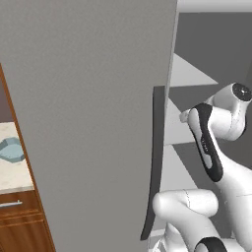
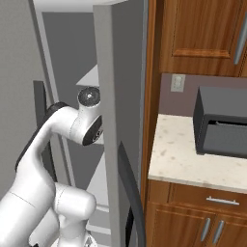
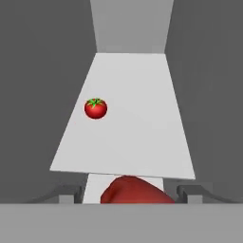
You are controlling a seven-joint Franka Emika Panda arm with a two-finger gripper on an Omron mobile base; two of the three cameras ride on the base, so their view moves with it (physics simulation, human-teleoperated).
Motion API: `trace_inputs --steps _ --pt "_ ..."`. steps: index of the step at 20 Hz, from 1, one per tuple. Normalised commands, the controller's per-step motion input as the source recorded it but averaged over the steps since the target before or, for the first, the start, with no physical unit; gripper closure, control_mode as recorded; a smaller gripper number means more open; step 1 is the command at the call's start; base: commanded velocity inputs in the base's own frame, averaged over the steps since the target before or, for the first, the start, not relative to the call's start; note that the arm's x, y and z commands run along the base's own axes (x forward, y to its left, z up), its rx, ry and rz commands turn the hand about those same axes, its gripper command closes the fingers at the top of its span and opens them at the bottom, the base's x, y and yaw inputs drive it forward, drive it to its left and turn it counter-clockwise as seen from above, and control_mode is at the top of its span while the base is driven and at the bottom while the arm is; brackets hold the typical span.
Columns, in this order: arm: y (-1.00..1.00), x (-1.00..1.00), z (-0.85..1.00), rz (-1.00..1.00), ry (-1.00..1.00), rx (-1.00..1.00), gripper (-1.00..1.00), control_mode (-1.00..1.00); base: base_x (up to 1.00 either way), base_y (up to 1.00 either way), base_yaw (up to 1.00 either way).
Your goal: Take the tomato and bell pepper out of the freezer and place them in the tupperware container on the counter. Then put the tupperware containing the vegetables back in the freezer.
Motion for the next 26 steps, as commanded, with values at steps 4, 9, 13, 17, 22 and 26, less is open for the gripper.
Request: trace_inputs --steps 4,9,13,17,22,26 --pt "0.13 -0.96 0.32 -0.01 0.10 0.00 1.00 -1.00 0.00 0.00 0.00" --pt "0.30 -0.84 0.05 -0.01 0.14 0.00 1.00 -1.00 0.00 0.00 0.00" --pt "0.40 -0.54 0.00 0.00 0.16 0.00 1.00 -1.00 0.00 0.00 0.00" --pt "0.31 -0.31 0.00 0.00 0.12 0.00 1.00 -1.00 0.00 0.00 0.00" --pt "0.09 -0.19 0.00 0.00 0.07 0.00 1.00 -1.00 0.00 0.00 0.00" --pt "0.00 -0.12 0.00 0.00 0.00 0.00 1.00 1.00 -0.70 0.05 0.00"
